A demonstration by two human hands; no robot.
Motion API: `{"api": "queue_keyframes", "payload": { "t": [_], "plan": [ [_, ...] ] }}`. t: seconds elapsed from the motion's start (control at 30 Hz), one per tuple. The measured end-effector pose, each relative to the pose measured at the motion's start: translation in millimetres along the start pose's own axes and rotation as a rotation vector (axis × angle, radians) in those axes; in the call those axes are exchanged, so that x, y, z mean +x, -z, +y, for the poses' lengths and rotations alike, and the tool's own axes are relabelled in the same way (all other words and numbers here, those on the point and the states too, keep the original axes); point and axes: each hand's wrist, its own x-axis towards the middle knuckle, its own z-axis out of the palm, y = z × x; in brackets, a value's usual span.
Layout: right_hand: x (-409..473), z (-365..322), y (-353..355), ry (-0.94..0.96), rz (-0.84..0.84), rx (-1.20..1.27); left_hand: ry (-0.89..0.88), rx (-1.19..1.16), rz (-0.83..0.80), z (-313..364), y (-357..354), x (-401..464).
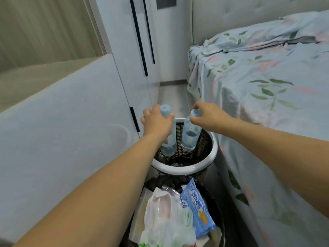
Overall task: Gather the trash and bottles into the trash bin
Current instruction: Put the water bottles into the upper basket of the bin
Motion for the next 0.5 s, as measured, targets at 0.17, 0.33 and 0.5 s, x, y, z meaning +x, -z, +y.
{"api": "queue_keyframes", "payload": {
  "t": [0.17, 0.33, 0.5],
  "plan": [
    [34, 24, -27, -0.013, -0.178, -0.192, 0.087, 0.029, -0.121, -26, -39, 27],
    [54, 39, -59, -0.02, -0.295, -0.291, 0.07, 0.267, -0.304, -36, -81, 48],
    [65, 52, -79, 0.0, -0.332, -0.377, 0.041, 0.414, -0.419, -48, -114, 66]
  ]
}}
